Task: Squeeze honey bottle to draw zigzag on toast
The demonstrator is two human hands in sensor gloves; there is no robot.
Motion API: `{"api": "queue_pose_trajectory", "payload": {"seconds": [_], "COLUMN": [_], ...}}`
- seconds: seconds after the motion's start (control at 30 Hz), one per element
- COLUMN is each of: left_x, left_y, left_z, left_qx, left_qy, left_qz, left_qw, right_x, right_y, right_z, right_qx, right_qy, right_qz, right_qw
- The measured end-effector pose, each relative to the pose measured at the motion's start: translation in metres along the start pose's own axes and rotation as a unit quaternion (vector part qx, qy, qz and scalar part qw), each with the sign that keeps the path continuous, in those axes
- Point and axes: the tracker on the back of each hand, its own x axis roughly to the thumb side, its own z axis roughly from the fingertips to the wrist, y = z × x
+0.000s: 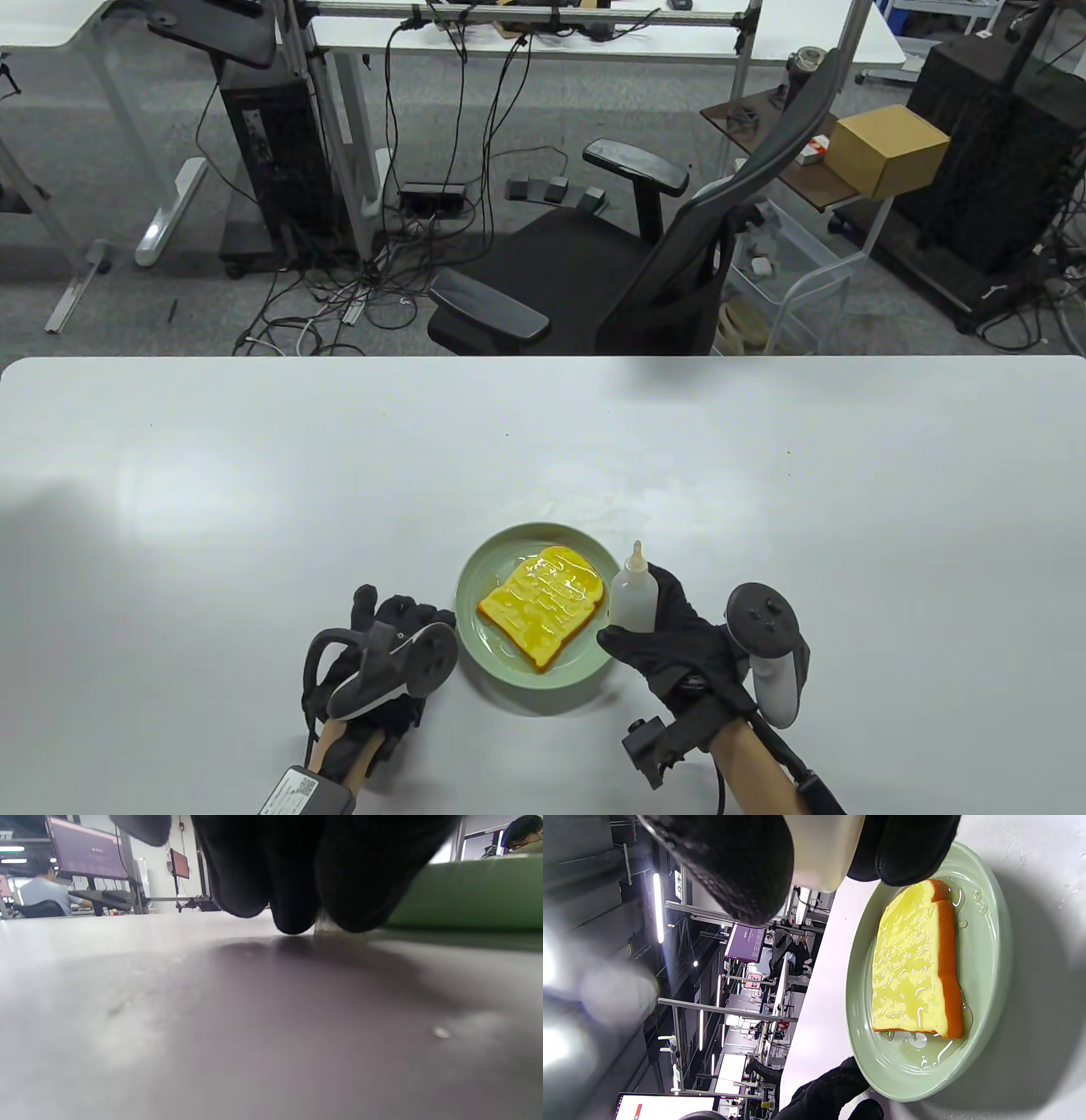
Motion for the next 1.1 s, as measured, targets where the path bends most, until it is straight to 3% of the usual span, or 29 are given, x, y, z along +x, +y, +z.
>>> {"api": "queue_pose_trajectory", "payload": {"seconds": [0.27, 0.57, 0.73, 0.9, 1.0, 1.1], "left_x": [0.018, 0.012, 0.013, -0.002, -0.014, -0.020], "left_y": [-0.001, -0.006, -0.005, -0.001, 0.011, 0.033], "left_z": [-0.006, -0.009, -0.009, -0.005, 0.000, 0.007], "left_qx": [-0.023, -0.073, -0.065, -0.058, -0.018, 0.061], "left_qy": [0.053, 0.060, 0.067, 0.106, 0.124, 0.129], "left_qz": [-0.118, -0.097, -0.103, -0.033, 0.026, 0.121], "left_qw": [0.991, 0.991, 0.990, 0.992, 0.992, 0.982], "right_x": [0.000, 0.000, 0.001, 0.001, 0.002, 0.004], "right_y": [0.003, 0.003, 0.005, 0.005, 0.008, 0.013], "right_z": [0.000, 0.001, 0.002, 0.002, 0.002, 0.003], "right_qx": [0.003, 0.001, 0.004, 0.005, 0.006, 0.013], "right_qy": [-0.003, -0.003, -0.007, -0.008, -0.012, -0.018], "right_qz": [0.009, 0.011, 0.017, 0.019, 0.029, 0.059], "right_qw": [1.000, 1.000, 1.000, 1.000, 0.999, 0.998]}}
